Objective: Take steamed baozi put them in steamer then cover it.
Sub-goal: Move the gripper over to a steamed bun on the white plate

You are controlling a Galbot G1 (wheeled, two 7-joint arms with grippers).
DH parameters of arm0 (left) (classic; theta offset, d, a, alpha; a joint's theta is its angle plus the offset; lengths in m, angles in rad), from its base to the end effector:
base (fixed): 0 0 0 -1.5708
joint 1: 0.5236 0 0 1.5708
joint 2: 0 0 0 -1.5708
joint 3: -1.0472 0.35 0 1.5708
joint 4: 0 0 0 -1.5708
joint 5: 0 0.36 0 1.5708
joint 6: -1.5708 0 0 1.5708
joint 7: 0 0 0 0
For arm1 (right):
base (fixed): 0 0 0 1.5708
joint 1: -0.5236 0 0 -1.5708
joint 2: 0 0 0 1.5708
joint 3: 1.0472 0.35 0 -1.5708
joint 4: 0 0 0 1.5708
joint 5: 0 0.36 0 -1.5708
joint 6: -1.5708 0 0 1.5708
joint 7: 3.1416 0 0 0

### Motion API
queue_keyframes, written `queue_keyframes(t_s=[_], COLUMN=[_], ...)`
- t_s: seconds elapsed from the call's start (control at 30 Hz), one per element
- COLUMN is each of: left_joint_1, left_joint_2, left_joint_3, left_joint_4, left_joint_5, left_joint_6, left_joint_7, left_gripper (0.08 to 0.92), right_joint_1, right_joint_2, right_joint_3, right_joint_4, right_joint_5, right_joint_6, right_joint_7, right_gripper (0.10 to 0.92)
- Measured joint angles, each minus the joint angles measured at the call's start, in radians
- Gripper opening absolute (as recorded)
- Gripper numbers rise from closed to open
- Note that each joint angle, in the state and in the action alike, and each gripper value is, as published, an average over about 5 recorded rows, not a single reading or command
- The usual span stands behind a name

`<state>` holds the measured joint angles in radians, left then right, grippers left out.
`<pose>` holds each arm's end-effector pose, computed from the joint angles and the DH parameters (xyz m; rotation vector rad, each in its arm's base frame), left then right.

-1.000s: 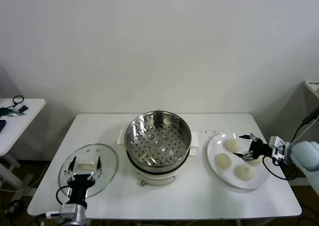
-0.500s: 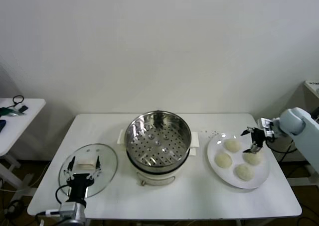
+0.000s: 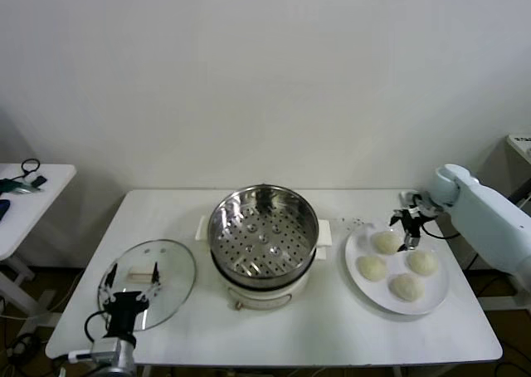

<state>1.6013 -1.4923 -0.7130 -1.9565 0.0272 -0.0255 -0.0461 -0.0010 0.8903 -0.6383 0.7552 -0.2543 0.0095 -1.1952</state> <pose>0.1686 0.0794 -0.3501 0.2628 -2.9845 -0.2819 0.5842 -0.2092 -0.2247 1.2130 -1.3450 1.2834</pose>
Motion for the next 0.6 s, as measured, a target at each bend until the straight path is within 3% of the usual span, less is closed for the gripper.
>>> queue_keyframes(t_s=[0.43,0.6], left_joint_1=[0.009,0.011], left_joint_2=[-0.006,-0.006], left_joint_3=[-0.012,-0.018], left_joint_4=[0.007,0.008], left_joint_5=[-0.013,-0.017], left_joint_6=[-0.005,-0.006], left_joint_7=[0.001,0.0], left_gripper=[0.823,0.823], right_joint_1=[0.0,0.001], right_joint_2=[0.081,0.092], right_joint_3=[0.004,0.006], right_joint_4=[-0.11,-0.126], right_joint_5=[-0.073,-0.086], right_joint_6=[0.047,0.056], right_joint_7=[-0.004,-0.007], right_gripper=[0.822,0.758])
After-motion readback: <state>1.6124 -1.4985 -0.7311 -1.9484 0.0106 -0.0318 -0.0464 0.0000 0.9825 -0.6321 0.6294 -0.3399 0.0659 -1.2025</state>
